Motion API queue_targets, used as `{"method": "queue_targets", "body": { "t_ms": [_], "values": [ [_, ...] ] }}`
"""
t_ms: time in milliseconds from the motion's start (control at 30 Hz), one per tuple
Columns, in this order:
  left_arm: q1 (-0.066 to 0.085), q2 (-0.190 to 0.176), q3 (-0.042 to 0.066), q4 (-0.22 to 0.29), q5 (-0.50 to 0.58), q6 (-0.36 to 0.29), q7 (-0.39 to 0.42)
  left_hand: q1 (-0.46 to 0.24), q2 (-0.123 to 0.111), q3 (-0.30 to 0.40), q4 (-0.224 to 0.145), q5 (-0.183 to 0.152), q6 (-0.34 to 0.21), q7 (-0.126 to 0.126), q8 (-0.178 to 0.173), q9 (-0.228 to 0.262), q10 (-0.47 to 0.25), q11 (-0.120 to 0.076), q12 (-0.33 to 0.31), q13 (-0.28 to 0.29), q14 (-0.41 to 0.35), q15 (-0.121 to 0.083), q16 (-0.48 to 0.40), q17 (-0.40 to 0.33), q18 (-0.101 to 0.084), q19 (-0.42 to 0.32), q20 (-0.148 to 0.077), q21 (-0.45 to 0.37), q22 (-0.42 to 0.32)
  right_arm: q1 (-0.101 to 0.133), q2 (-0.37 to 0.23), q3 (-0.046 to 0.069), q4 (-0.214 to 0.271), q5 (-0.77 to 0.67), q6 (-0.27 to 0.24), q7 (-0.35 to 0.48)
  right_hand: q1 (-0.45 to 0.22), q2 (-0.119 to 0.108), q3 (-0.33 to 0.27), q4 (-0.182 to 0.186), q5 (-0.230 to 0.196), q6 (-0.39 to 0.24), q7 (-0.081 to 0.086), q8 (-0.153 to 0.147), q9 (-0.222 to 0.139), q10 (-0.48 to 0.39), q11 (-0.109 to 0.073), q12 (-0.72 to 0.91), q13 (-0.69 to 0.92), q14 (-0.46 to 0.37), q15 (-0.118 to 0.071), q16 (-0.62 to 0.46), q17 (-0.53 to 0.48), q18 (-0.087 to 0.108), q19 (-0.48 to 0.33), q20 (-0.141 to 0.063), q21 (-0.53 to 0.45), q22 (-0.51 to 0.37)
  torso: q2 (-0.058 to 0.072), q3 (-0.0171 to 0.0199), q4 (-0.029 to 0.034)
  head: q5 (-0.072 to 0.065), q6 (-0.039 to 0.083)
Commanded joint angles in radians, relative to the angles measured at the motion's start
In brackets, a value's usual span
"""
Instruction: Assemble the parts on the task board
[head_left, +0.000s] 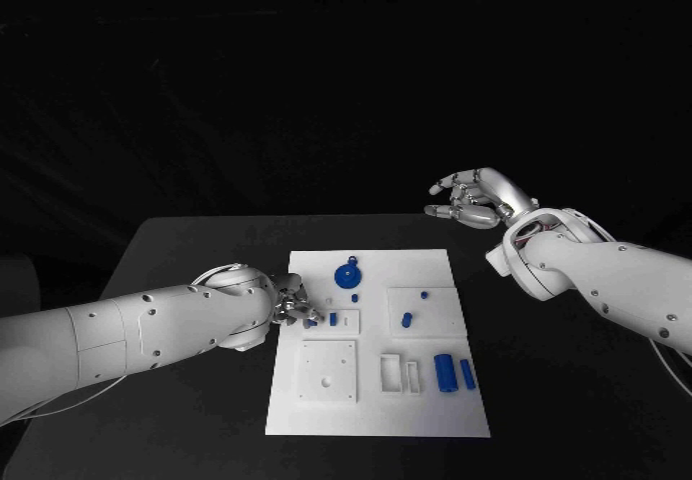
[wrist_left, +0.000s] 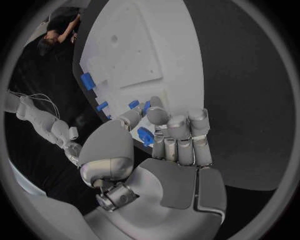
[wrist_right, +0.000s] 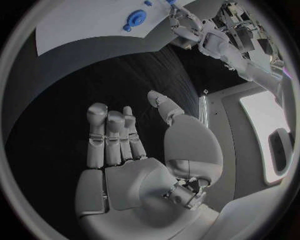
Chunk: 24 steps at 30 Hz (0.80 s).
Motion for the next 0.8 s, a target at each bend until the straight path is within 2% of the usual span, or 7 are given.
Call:
{"method": "queue_targets", "body": {
  "t_ms": [33,133,300,800],
  "values": [
    [-0.002,0.001,-0.001,-0.001,0.005,0.006,-0.006,-0.002,-0.019,0.002,0.015,-0.005,-0.006,0.003,0.008,-0.002,0.0,-0.001,0.006,0.0,-0.002,0.0,0.004,-0.001,-0.003,0.002,-0.102,0.005,-0.001,-0.001,0.001,0.0,0.0,-0.004,0.012,0.006,0.006,0.005,0.0,0.008,0.006,-0.015,0.025,0.006,0.002,0.0,-0.001,0.004,-0.002,0.003,0.004,0.003,-0.001,0.08,0.001,-0.007,-0.005,0.016,0.0,-0.0001,-0.0003,0.0,0.001],
    [-0.002,0.001,-0.001,-0.002,0.005,0.004,-0.006,-0.007,-0.04,0.011,0.042,-0.005,-0.007,0.002,0.014,-0.005,0.0,-0.002,0.008,0.001,-0.001,-0.003,0.006,-0.001,-0.001,0.005,-0.103,0.007,-0.002,-0.001,0.002,0.0,0.0,-0.004,0.012,0.006,0.006,0.005,0.0,0.008,0.006,-0.015,0.025,0.006,0.002,0.0,-0.001,0.004,-0.002,0.003,0.004,0.003,-0.001,0.08,0.001,-0.007,-0.005,0.016,0.0,-0.0002,-0.0001,0.0,0.001],
    [-0.002,0.0,0.0,-0.002,0.005,-0.005,-0.004,-0.01,-0.048,0.015,0.061,-0.005,-0.009,0.002,0.019,-0.007,0.0,-0.002,0.009,0.002,-0.001,-0.004,0.007,-0.001,0.0,0.006,-0.103,0.008,-0.003,-0.002,0.002,0.0,0.0,-0.004,0.012,0.006,0.005,0.005,0.0,0.008,0.006,-0.015,0.025,0.006,0.002,0.0,-0.001,0.004,-0.002,0.003,0.004,0.003,-0.001,0.08,0.001,-0.007,-0.005,0.016,0.0,0.0,-0.0003,0.0,0.002],
    [-0.002,-0.002,0.001,0.001,0.005,-0.01,-0.004,-0.005,-0.072,0.021,0.085,-0.005,-0.011,0.001,0.027,-0.009,0.0,-0.003,0.012,0.004,0.0,-0.005,0.01,-0.001,0.003,0.008,-0.104,0.011,-0.003,-0.002,0.002,0.0,0.0,-0.004,0.012,0.006,0.005,0.006,0.0,0.008,0.006,-0.015,0.024,0.006,0.002,0.0,-0.001,0.004,-0.002,0.003,0.004,0.003,-0.001,0.08,0.001,-0.008,-0.005,0.016,0.0,0.0004,-0.0002,0.0,0.004]
  ]
}}
